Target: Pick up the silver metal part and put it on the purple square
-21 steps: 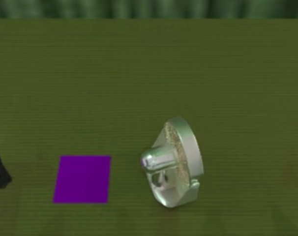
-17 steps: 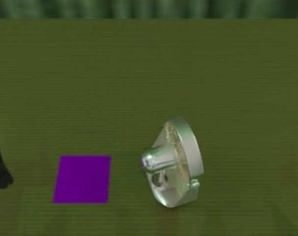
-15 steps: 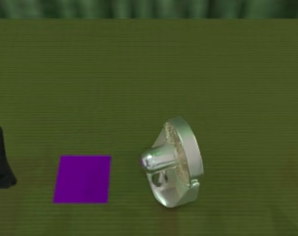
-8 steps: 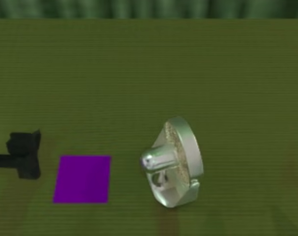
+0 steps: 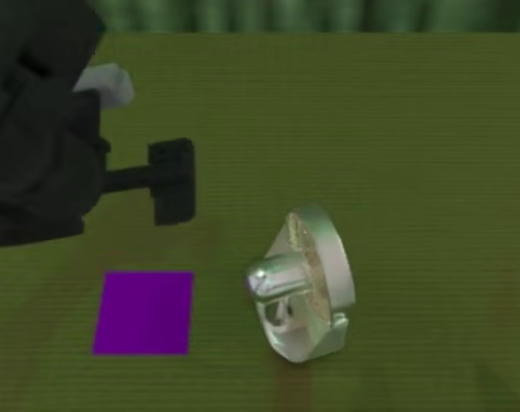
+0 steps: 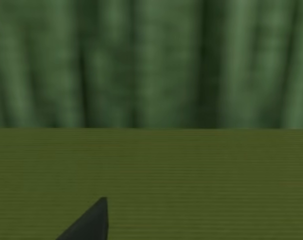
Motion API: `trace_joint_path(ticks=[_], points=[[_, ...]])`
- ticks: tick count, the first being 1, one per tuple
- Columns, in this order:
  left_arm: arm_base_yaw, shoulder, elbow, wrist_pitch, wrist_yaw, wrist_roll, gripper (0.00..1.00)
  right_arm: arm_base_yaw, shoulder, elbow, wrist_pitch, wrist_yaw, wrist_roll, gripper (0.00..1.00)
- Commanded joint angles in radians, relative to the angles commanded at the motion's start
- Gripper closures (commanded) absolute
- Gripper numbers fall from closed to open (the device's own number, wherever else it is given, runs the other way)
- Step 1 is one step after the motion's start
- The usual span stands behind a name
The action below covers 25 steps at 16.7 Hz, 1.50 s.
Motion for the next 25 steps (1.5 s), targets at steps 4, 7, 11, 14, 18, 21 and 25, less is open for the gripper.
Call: trace_joint_path(ticks=[4, 7, 11, 14, 18, 21, 25], points=[[-0.134, 0.350, 0.379, -0.253, -0.014, -0.215, 0.00, 0.000, 0.000, 0.000, 0.000, 0.000, 0.000, 0.00], [-0.216, 0.575, 0.648, -0.403, -0.031, -0.369, 0.00, 0.000, 0.000, 0.000, 0.000, 0.000, 0.000, 0.00], [-0.294, 0.801, 0.942, -0.535, -0.054, -0.538, 0.00, 0.000, 0.000, 0.000, 0.000, 0.000, 0.000, 0.00], [-0.325, 0.898, 1.073, -0.586, -0.068, -0.617, 0.00, 0.000, 0.000, 0.000, 0.000, 0.000, 0.000, 0.00], [-0.334, 0.926, 1.111, -0.599, -0.073, -0.641, 0.00, 0.000, 0.000, 0.000, 0.000, 0.000, 0.000, 0.00], [-0.329, 0.924, 1.109, -0.597, -0.071, -0.640, 0.00, 0.000, 0.000, 0.000, 0.000, 0.000, 0.000, 0.00], [-0.330, 0.911, 1.035, -0.536, -0.073, -0.637, 0.00, 0.000, 0.000, 0.000, 0.000, 0.000, 0.000, 0.00]])
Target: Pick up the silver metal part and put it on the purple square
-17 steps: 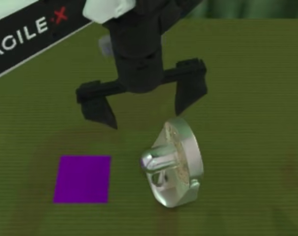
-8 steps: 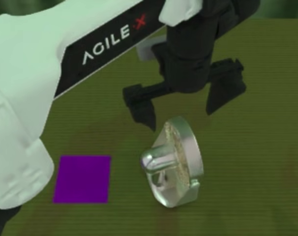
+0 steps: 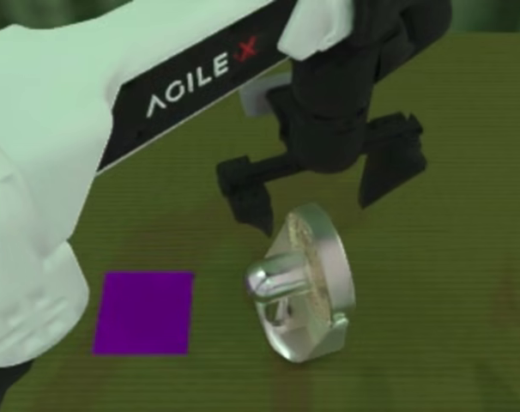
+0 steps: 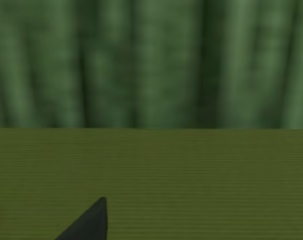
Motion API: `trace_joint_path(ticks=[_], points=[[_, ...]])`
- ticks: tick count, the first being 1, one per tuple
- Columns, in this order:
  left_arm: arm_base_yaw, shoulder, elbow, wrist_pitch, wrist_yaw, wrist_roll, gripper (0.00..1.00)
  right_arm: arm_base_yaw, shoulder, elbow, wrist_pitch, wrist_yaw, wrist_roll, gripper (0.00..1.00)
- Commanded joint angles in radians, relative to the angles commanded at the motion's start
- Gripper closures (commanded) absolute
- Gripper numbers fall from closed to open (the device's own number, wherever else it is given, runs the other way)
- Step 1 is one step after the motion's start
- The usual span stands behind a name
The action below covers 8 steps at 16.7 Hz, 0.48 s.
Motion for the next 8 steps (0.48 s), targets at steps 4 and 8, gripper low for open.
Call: trace_joint_path(ticks=[4, 8], points=[[-0.001, -0.025, -0.154, 0.123, 0.000, -0.001, 0.00, 0.000, 0.000, 0.000, 0.000, 0.000, 0.000, 0.00], [-0.002, -0.032, -0.203, 0.168, 0.000, -0.003, 0.00, 0.000, 0.000, 0.000, 0.000, 0.000, 0.000, 0.00]])
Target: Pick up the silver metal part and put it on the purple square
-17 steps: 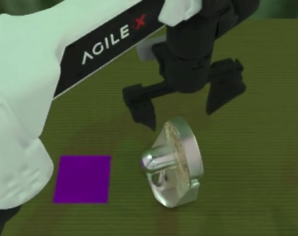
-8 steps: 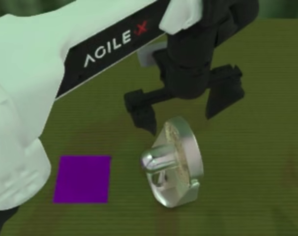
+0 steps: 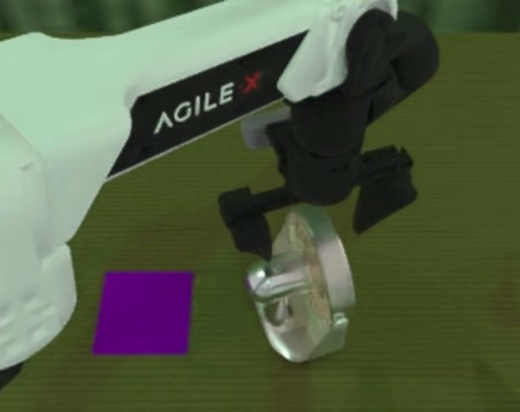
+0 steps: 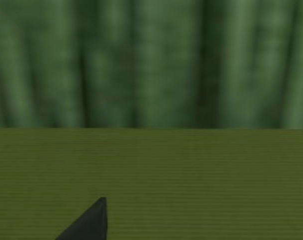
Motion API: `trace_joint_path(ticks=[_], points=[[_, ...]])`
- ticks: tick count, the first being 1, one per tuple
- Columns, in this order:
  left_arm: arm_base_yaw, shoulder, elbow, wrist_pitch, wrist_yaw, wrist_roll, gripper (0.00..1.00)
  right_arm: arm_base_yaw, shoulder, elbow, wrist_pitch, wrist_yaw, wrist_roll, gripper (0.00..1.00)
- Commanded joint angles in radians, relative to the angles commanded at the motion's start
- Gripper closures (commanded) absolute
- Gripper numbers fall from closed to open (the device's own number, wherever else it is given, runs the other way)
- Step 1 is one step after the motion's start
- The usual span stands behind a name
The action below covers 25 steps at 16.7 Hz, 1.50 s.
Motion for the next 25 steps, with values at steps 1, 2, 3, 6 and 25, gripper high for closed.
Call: trace_joint_path(ticks=[1, 2, 3, 6, 25], points=[[0.000, 0.000, 0.000, 0.000, 0.000, 0.000, 0.00, 0.000, 0.000, 0.000, 0.000, 0.000, 0.000, 0.00], [0.000, 0.000, 0.000, 0.000, 0.000, 0.000, 0.00, 0.000, 0.000, 0.000, 0.000, 0.000, 0.000, 0.00], [0.000, 0.000, 0.000, 0.000, 0.000, 0.000, 0.08, 0.000, 0.000, 0.000, 0.000, 0.000, 0.000, 0.00], [0.000, 0.000, 0.000, 0.000, 0.000, 0.000, 0.30, 0.000, 0.000, 0.000, 0.000, 0.000, 0.000, 0.00], [0.001, -0.001, 0.005, -0.003, 0.000, 0.001, 1.00, 0.000, 0.000, 0.000, 0.000, 0.000, 0.000, 0.00]])
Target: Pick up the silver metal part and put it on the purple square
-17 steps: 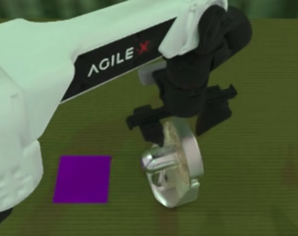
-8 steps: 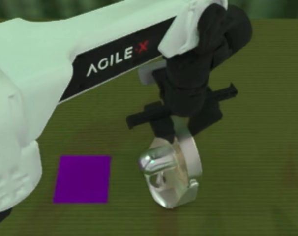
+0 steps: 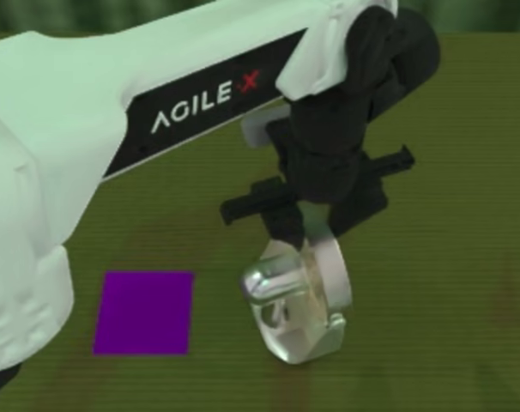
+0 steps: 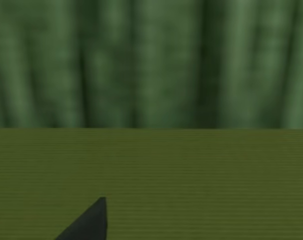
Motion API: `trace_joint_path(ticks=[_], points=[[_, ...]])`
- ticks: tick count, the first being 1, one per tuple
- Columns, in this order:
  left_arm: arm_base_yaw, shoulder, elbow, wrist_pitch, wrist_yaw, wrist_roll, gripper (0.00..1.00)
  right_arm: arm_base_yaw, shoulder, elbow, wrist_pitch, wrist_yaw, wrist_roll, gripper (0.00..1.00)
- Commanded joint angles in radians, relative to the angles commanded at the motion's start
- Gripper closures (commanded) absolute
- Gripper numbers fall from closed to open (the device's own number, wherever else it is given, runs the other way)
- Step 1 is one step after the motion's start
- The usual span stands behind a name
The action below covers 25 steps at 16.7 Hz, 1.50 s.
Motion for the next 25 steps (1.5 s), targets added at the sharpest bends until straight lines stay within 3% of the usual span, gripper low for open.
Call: trace_joint_path(ticks=[9, 16, 20, 25], points=[[0.018, 0.048, 0.274, -0.225, 0.001, -0.002, 1.00, 0.000, 0.000, 0.000, 0.000, 0.000, 0.000, 0.00], [0.014, 0.034, 0.267, -0.223, -0.001, 0.030, 1.00, 0.000, 0.000, 0.000, 0.000, 0.000, 0.000, 0.00], [0.031, -0.031, 0.207, -0.193, -0.007, 0.218, 1.00, 0.000, 0.000, 0.000, 0.000, 0.000, 0.000, 0.00], [0.079, -0.174, 0.073, -0.124, -0.013, 0.668, 1.00, 0.000, 0.000, 0.000, 0.000, 0.000, 0.000, 0.00]])
